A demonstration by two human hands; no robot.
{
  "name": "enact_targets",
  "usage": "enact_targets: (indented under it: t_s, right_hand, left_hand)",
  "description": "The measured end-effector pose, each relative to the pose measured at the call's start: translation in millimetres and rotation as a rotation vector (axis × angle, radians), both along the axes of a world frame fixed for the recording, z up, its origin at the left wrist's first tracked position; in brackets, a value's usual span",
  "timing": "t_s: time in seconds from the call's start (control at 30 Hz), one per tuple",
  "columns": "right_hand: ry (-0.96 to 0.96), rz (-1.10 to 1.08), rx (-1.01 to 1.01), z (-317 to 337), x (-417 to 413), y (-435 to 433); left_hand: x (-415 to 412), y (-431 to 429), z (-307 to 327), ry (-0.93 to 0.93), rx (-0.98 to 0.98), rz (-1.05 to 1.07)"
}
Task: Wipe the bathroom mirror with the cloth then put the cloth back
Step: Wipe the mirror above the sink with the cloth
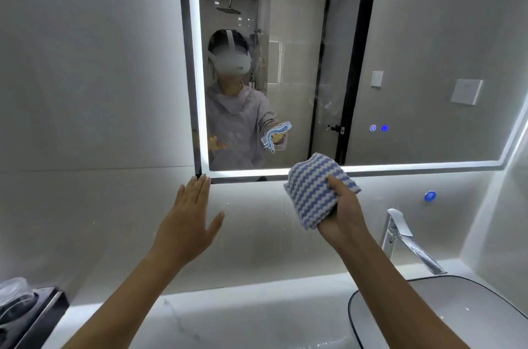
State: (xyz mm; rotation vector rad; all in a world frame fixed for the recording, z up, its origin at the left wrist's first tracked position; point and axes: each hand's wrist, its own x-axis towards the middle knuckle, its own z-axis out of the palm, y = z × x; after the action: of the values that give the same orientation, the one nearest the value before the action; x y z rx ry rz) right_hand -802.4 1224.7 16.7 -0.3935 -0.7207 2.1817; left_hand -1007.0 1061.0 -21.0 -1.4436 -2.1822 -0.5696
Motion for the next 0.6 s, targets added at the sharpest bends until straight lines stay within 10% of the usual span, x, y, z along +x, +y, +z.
enact_targets:
  t_s: [0.4, 0.6]
  right_hand:
    - [-0.073, -0.028, 0.051, 44.4, -45.4, 31.6]
    - [-0.164, -0.347, 0.430, 96.1, -76.7, 46.2]
  left_hand:
    - [-36.0, 25.2, 51.3, 0.095, 0.052, 0.040]
    - [-59.4, 55.0, 101.8, 0.197, 0.098, 0.060]
